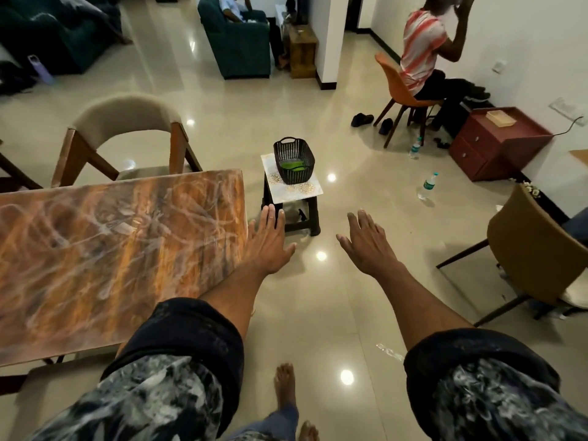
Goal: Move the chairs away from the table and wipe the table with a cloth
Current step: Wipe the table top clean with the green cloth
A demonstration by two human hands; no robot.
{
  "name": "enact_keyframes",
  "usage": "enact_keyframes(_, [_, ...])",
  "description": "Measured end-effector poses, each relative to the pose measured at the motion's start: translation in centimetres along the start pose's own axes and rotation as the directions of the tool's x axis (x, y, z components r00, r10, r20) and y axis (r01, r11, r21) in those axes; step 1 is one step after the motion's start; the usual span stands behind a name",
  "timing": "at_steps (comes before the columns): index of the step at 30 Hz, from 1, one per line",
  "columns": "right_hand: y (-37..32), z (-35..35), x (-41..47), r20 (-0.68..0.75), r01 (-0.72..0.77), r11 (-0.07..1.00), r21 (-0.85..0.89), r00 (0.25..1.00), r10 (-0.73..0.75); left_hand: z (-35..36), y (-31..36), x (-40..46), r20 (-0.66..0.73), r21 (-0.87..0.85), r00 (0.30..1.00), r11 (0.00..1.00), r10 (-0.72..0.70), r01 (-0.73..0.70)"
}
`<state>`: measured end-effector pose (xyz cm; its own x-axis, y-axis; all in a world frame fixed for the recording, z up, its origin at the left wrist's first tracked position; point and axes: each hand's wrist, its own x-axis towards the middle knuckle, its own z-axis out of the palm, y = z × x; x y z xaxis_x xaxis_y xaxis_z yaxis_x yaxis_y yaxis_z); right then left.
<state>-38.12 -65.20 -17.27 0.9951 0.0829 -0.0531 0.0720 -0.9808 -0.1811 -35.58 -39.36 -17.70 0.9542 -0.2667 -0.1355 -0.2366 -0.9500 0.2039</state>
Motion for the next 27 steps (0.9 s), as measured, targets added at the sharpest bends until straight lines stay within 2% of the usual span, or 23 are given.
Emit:
enact_keyframes(14, [1.0, -3.3, 14.5, -0.001, 0.014, 0.999, -0.042, 1.000, -0.014, -4.2, -1.5, 14.5, -0.062, -0.076, 0.998, 0.997, -0.009, 0.004])
enact_keyframes(27, [2.3, -1.9, 25.3, 0.062, 0.098, 0.994, -0.050, 0.994, -0.095, -3.6, -4.7, 22.4, -0.025, -0.070, 0.991, 0.989, -0.131, 0.129])
